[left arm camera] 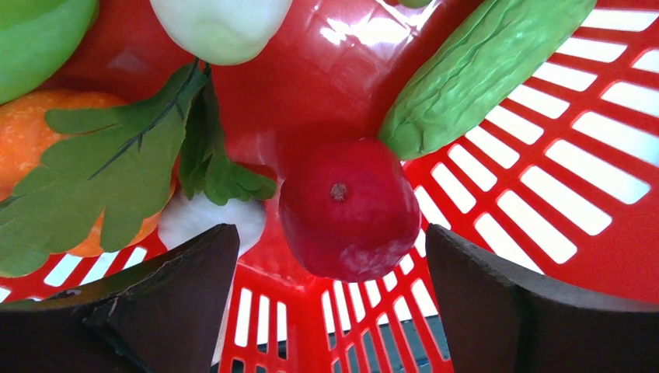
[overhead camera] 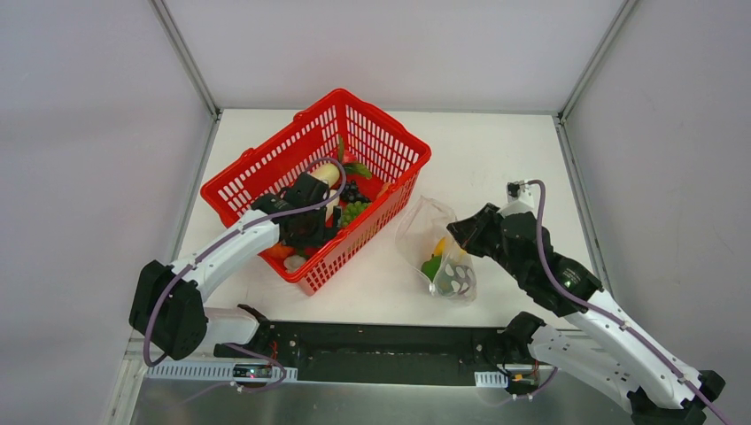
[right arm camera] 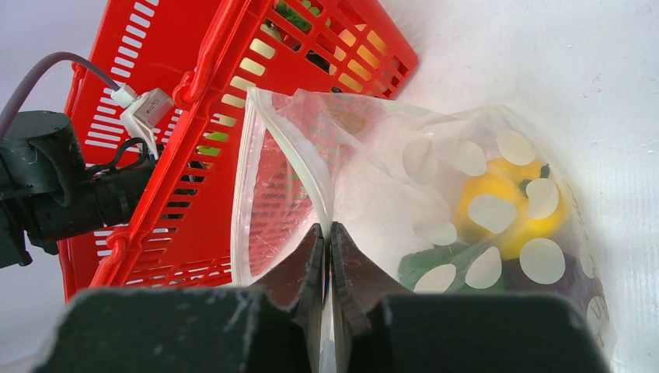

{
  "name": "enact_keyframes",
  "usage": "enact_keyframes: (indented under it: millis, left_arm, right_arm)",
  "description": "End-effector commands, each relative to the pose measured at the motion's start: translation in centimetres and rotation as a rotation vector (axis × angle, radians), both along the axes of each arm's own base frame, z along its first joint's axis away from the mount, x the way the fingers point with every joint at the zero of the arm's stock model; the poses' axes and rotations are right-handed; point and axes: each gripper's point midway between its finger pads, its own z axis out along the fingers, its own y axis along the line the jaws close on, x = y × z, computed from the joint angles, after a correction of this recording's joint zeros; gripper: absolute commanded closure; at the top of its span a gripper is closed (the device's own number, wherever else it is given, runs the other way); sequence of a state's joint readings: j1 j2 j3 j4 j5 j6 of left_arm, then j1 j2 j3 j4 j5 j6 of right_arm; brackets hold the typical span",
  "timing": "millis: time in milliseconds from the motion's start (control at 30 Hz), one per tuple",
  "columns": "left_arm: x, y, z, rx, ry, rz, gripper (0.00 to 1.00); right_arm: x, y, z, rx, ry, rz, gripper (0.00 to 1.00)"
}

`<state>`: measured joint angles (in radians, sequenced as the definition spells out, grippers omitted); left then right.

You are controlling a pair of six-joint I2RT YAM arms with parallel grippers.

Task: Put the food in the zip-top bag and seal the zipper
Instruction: Pick up the fake vegetable from the bin.

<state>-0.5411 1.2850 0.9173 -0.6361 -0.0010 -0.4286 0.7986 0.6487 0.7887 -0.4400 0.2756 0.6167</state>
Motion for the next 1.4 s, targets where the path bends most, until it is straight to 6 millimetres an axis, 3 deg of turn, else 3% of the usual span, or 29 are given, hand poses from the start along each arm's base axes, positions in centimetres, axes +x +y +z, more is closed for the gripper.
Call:
enact_keyframes:
  millis: [0, 67, 267, 433, 800, 1167, 1367]
  left_arm:
    - [-1.7, 1.2, 0.6, 0.064, 0.060, -0.081, 0.08]
    - [-1.6, 1.3, 0.7, 0.079, 0.076, -0.085, 0.09]
    - [-1.4, -1.4, -0.2, -0.046, 0.093, -0.105, 0.21]
    - [-1.9, -1.4, -1.1, -0.026, 0.137, -0.138, 0.23]
    - [-1.5, -2.4, -3.0, -0.023, 0.187, -0.140, 0.41]
    - [-1.6, -1.9, -3.4, 0.005, 0.189, -0.135, 0.27]
    - [-1.6, -1.8, -3.5, 0.011, 0.189, -0.134, 0.26]
  right_arm:
    - [0.2, -0.1, 1.0, 0.010, -0.028, -0.007, 0.91]
    - [0.2, 0.1, 0.8, 0.016, -0.024, -0.003, 0.91]
    - [0.2, 0.7, 0.5, 0.021, -0.009, 0.015, 0.91]
    - [0.3, 0.4, 0.5, 0.021, -0.016, 0.003, 0.91]
    - [0.3, 0.4, 0.3, 0.011, -0.012, 0.004, 0.91]
    - [0.3, 0.4, 0.4, 0.012, -0.013, 0.004, 0.91]
    - [0.3, 0.2, 0.8, 0.017, -0.024, -0.002, 0.91]
